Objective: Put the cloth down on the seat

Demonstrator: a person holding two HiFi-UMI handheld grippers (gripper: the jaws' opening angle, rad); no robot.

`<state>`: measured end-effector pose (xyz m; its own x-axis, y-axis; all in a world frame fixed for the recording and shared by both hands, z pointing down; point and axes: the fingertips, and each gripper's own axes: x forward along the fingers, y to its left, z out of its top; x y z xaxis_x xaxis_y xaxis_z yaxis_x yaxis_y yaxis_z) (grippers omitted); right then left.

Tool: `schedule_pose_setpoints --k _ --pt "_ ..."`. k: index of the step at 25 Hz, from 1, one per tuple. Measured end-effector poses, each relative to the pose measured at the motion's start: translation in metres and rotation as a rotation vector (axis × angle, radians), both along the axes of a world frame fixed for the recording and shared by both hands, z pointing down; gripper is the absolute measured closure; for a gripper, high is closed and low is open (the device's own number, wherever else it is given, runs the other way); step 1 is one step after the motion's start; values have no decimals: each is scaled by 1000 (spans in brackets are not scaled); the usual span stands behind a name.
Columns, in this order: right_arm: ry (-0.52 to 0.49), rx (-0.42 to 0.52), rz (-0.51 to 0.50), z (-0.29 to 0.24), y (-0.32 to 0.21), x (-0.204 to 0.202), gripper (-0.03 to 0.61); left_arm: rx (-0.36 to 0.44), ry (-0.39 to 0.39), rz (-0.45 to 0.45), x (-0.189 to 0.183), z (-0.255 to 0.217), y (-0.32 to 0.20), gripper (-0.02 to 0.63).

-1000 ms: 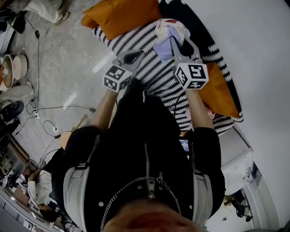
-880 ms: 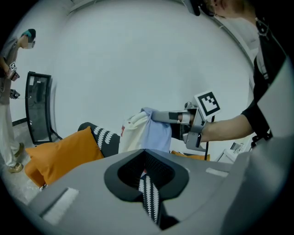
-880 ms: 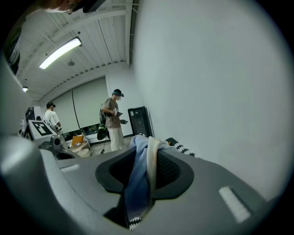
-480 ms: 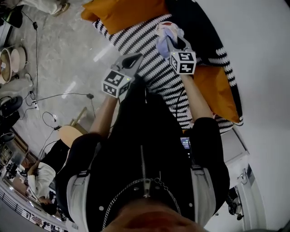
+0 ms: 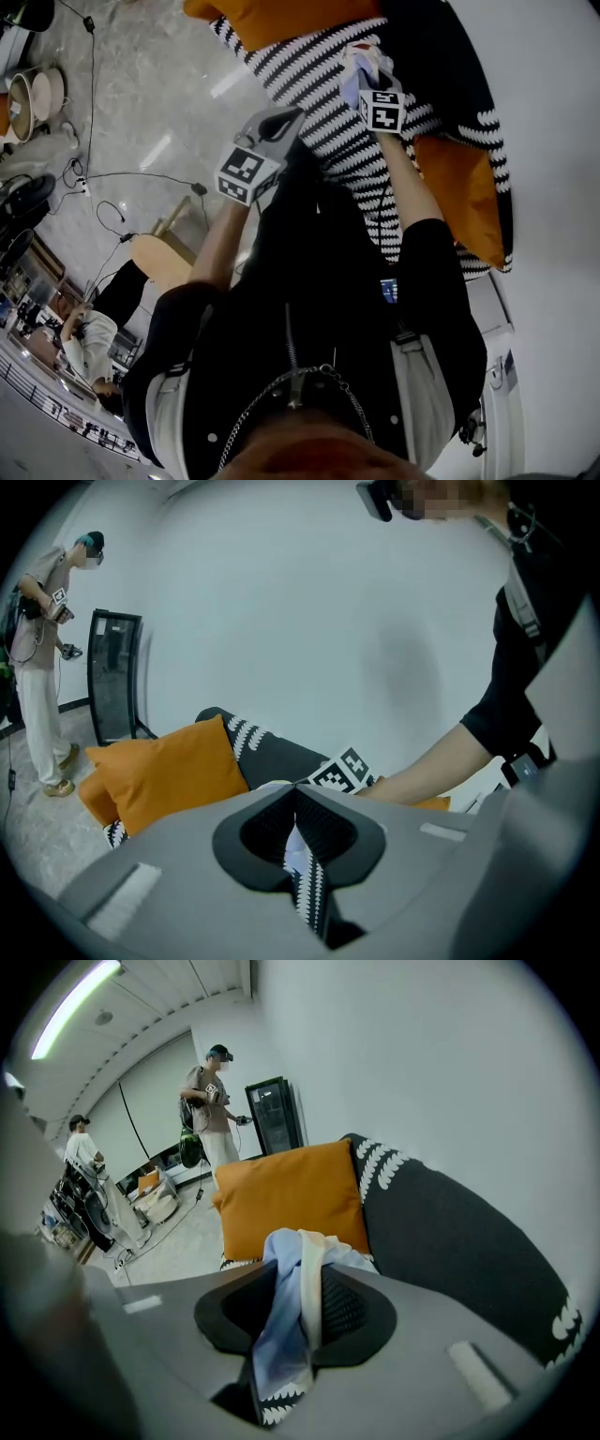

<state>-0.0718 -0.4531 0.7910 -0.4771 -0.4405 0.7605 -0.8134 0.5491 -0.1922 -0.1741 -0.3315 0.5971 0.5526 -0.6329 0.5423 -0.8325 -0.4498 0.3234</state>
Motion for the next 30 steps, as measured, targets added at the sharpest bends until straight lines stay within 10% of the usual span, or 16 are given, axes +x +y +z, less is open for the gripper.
schedule_pose_setpoints --k 21,30 --pt "96 -137 -19 71 26 15 407 -46 13 -26 7 12 -1 601" --pt "129 -99 -11 50 34 28 485 -33 33 -37 20 5 0 601"
